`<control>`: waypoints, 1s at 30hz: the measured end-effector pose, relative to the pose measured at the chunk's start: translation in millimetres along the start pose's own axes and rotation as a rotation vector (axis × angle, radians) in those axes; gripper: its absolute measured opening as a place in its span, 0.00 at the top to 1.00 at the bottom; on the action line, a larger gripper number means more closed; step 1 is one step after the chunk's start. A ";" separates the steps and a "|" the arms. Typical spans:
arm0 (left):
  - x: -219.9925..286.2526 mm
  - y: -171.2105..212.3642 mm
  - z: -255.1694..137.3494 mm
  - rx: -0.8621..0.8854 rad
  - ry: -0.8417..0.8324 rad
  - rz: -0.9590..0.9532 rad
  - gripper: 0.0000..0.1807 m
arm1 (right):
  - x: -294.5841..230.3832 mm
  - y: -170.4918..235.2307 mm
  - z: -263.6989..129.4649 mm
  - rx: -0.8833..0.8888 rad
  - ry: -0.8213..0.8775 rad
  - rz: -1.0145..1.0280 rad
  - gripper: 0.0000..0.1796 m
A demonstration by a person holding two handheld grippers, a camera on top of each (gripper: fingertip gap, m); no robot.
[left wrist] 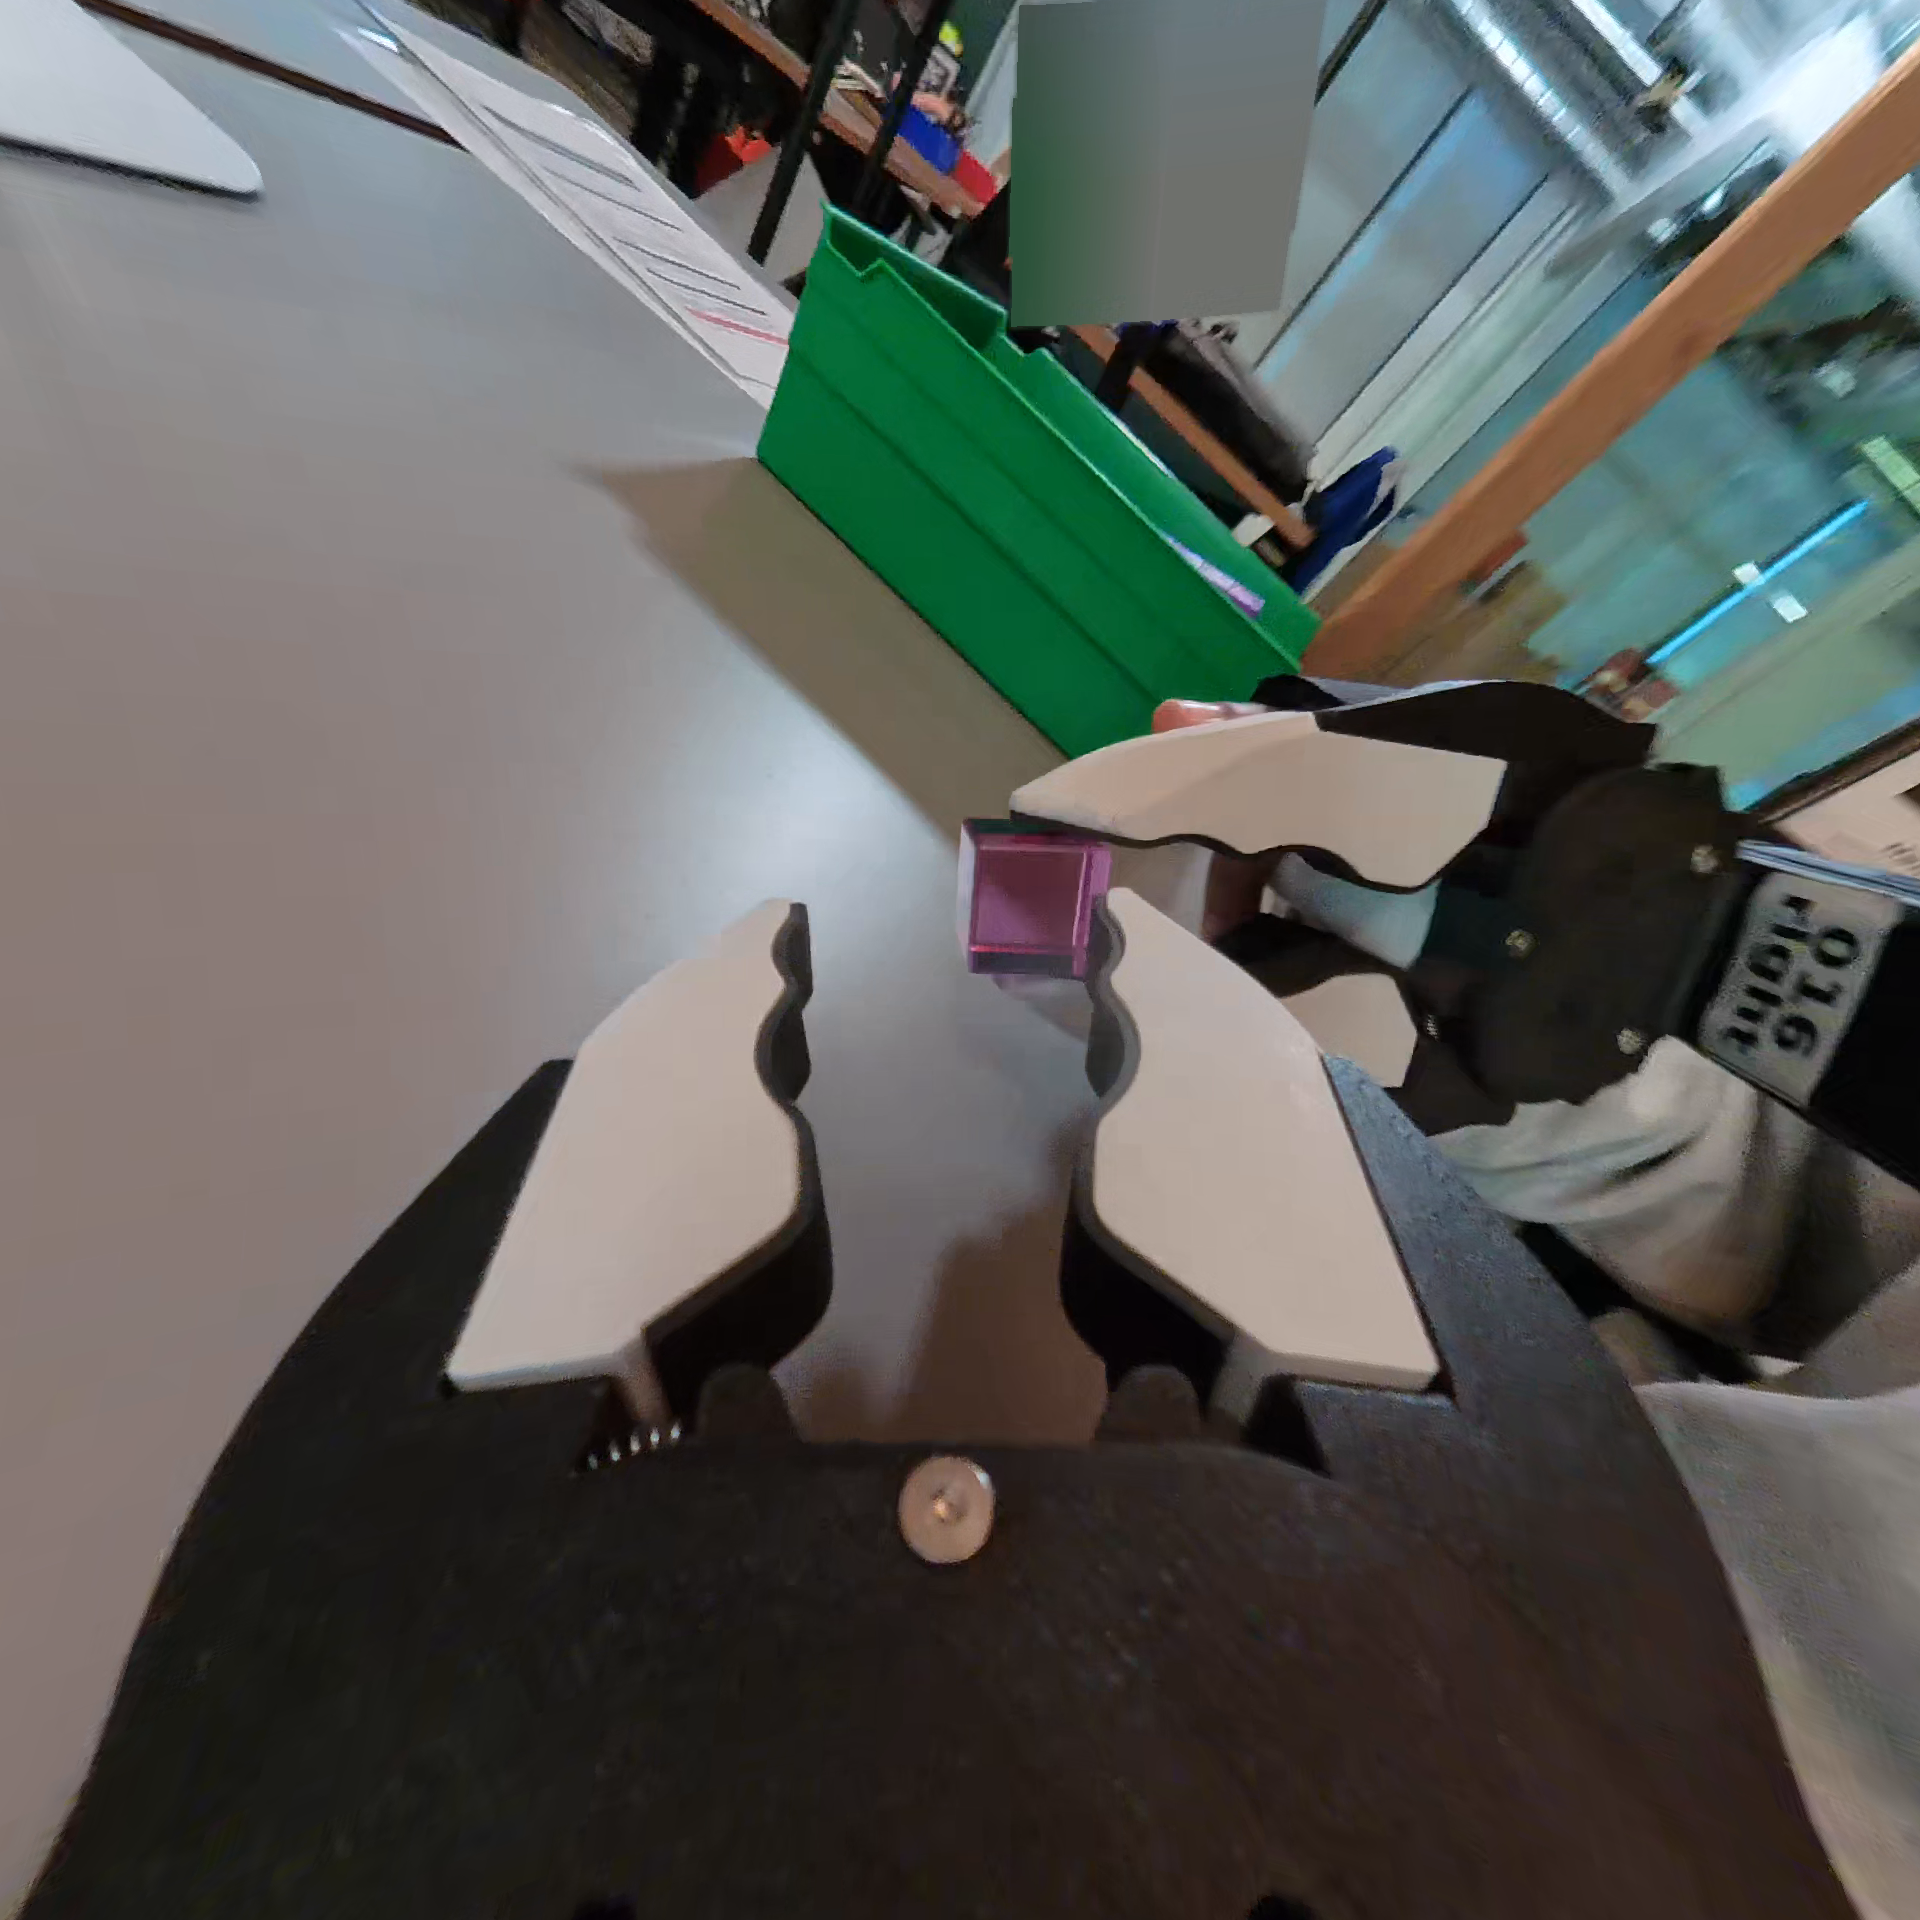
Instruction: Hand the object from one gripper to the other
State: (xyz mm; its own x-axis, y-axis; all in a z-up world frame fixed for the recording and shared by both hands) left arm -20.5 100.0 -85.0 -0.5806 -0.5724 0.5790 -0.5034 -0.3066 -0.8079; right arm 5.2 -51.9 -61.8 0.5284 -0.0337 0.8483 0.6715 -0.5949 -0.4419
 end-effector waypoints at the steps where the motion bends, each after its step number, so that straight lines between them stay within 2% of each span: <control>1: 2.5 -0.5 0.1 -0.006 -0.022 0.035 0.72 | -2.2 -2.0 0.3 -0.027 0.019 -0.039 0.85; 6: 13.6 0.5 5.4 -0.046 0.010 0.096 0.75 | -5.0 -4.6 2.8 -0.101 0.007 -0.045 0.85; 18: 10.9 5.0 9.0 -0.060 0.011 0.055 0.85 | -5.8 -7.2 1.4 -0.080 -0.001 -0.021 0.85; 23: 9.0 4.3 7.0 -0.050 0.025 0.036 0.85 | -5.5 -6.8 1.1 -0.060 0.003 -0.013 0.85; 26: 5.9 2.2 3.5 -0.028 0.031 0.017 0.85 | -1.6 -4.6 1.5 -0.045 -0.010 0.046 0.75; 30: -2.0 -1.3 -4.0 0.034 0.057 -0.045 0.85 | 7.6 5.4 4.7 -0.008 -0.065 0.223 0.66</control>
State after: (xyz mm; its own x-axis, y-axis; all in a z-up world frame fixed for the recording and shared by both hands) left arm -21.2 104.6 -84.7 -0.5936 -0.5140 0.6192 -0.5080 -0.3574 -0.7837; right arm 15.3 -51.6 -59.1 0.6958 -0.1138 0.7092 0.5301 -0.5849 -0.6139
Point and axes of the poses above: each gripper's, where its closed fingertips meet, z out along the fingers, y out of its underside, x = y × z across the jaws, the point moved 10 cm from there along -z, back along the fingers, and after that the axes turned 7 degrees about y, right-handed, at the moved point
